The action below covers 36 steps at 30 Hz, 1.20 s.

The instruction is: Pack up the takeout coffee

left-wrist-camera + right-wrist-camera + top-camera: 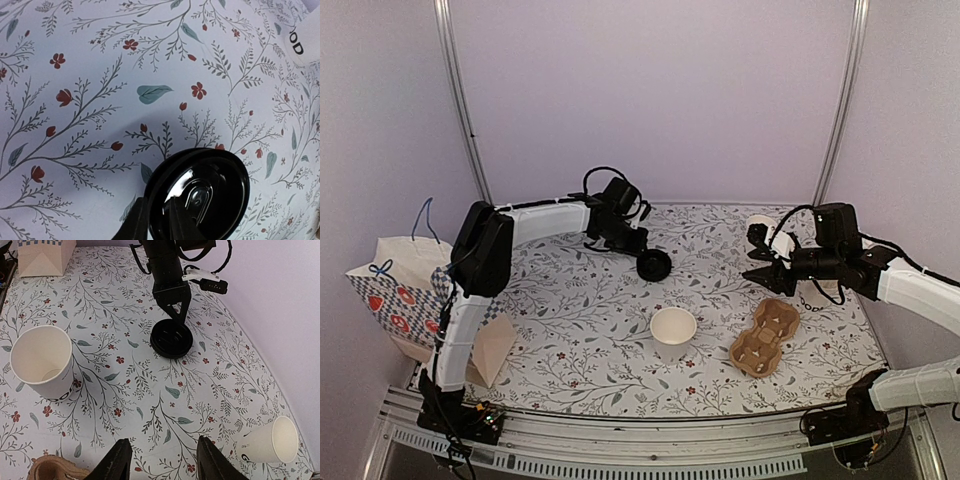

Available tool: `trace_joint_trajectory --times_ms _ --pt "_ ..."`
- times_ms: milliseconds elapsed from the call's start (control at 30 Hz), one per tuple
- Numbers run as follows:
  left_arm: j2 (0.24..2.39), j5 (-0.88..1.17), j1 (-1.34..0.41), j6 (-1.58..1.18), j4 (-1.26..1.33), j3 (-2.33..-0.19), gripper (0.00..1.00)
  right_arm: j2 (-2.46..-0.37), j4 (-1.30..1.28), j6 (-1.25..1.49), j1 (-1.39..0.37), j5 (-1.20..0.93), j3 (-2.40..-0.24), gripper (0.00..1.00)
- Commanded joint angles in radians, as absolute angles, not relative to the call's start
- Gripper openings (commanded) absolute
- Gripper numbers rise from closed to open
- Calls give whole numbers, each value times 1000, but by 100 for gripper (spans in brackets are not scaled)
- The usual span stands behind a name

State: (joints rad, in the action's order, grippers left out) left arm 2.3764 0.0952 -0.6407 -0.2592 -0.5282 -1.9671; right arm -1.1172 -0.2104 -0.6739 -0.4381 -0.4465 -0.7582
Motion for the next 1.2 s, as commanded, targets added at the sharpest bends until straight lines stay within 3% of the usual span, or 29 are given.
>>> trace_joint_trajectory --times_ms 0,133,233,333,1000,1167 --pt "2392 87 -644 -251 -532 -1994 16 -1121 -212 -682 -435 -437 -747 47" --pt "2386 78 -643 -249 -532 -1995 15 -1121 -214 -683 -434 -438 -747 47" --pt "2388 67 -644 -251 -538 -1996 30 -1121 -213 -683 -434 -438 -747 47" --pt "2399 76 -644 -252 -538 -1998 33 -1122 -212 -683 -434 -439 -747 48" --pt "2399 91 -640 -236 -569 -2051 9 -1125 -215 -683 -434 -436 -748 48" --pt "2350 98 -638 -237 -564 -2029 8 -1127 -217 -683 -434 -439 -747 48"
